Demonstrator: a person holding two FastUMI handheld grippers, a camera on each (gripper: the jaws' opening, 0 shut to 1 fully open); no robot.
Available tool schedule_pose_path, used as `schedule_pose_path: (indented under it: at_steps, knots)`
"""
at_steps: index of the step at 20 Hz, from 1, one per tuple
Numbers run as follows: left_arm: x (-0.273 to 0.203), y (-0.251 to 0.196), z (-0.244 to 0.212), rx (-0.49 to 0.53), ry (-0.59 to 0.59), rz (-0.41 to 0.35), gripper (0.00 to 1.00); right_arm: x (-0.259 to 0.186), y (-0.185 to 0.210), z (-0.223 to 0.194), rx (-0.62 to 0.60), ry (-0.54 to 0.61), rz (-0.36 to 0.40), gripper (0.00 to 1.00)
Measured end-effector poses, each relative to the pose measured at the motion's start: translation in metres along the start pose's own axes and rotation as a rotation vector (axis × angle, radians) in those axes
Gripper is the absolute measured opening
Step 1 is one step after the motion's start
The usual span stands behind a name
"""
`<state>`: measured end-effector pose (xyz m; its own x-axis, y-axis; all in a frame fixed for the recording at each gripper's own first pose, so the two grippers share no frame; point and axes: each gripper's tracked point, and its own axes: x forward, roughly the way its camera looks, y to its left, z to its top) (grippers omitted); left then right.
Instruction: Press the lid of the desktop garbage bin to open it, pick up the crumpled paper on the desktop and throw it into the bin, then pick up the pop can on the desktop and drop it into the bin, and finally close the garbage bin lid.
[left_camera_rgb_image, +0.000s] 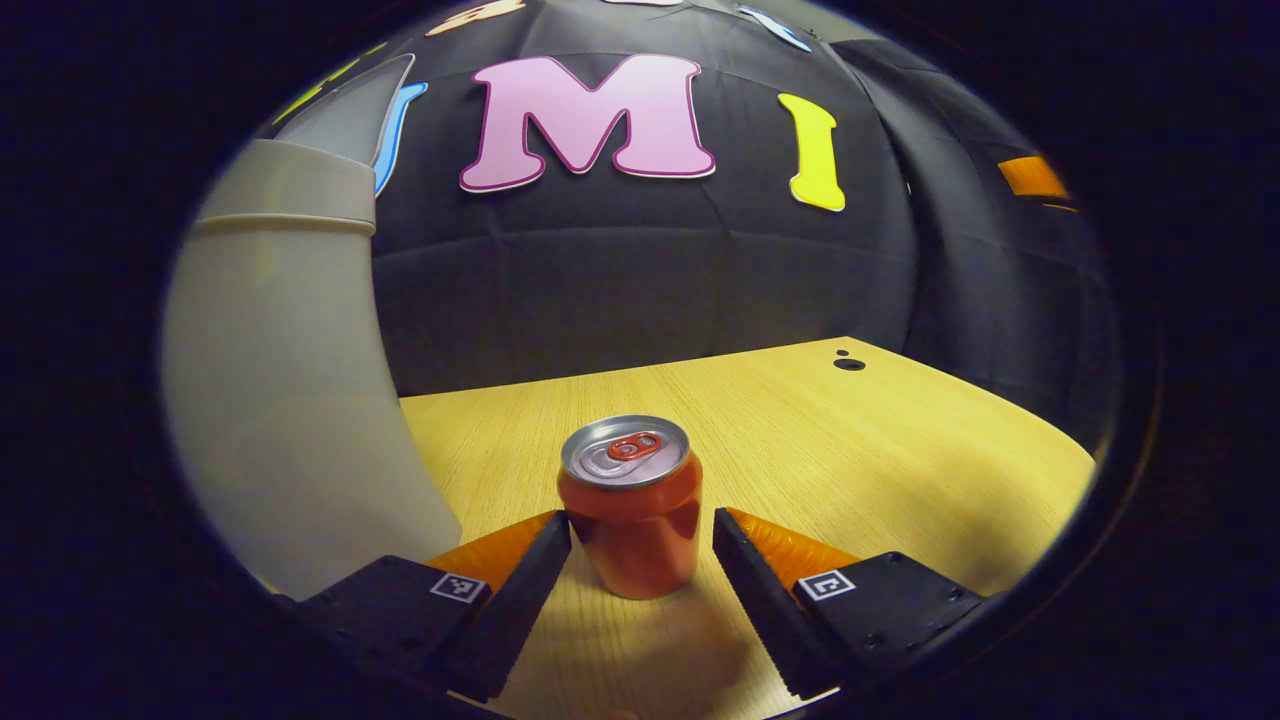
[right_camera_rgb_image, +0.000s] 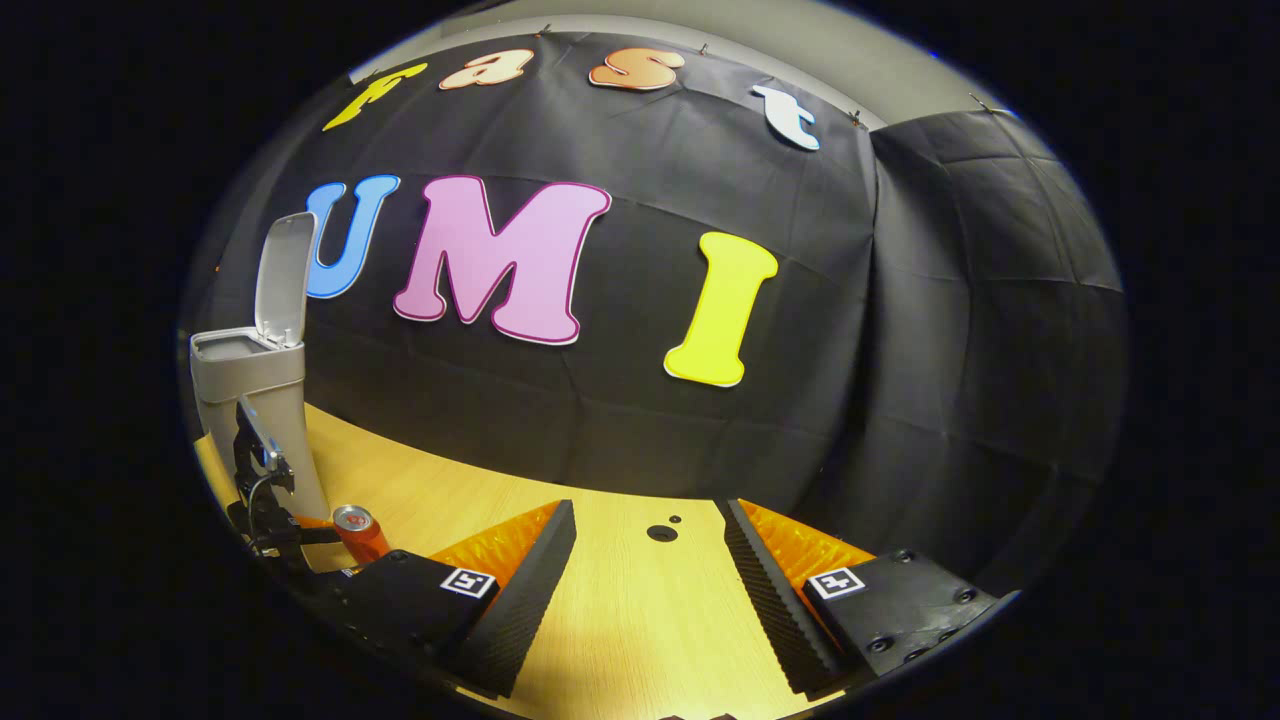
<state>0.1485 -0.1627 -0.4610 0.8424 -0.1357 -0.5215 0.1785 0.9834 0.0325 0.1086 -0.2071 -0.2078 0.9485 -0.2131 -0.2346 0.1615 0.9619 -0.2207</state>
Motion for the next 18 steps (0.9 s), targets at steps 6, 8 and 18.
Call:
schedule_pose_path:
  at_steps: [6, 8, 18]
  knots:
    - [0.009, 0.000, 0.000, -0.030, 0.002, 0.003, 0.97, -0.002, 0.001, -0.012, -0.010, 0.026, 0.005, 0.97]
    - [0.007, 0.000, 0.001, -0.058, 0.010, 0.002, 0.91, -0.004, -0.001, -0.010, -0.002, 0.022, 0.002, 0.97]
    - [-0.074, -0.016, 0.095, -0.017, -0.126, -0.037, 0.89, -0.010, -0.005, 0.021, 0.010, -0.006, 0.008, 0.97]
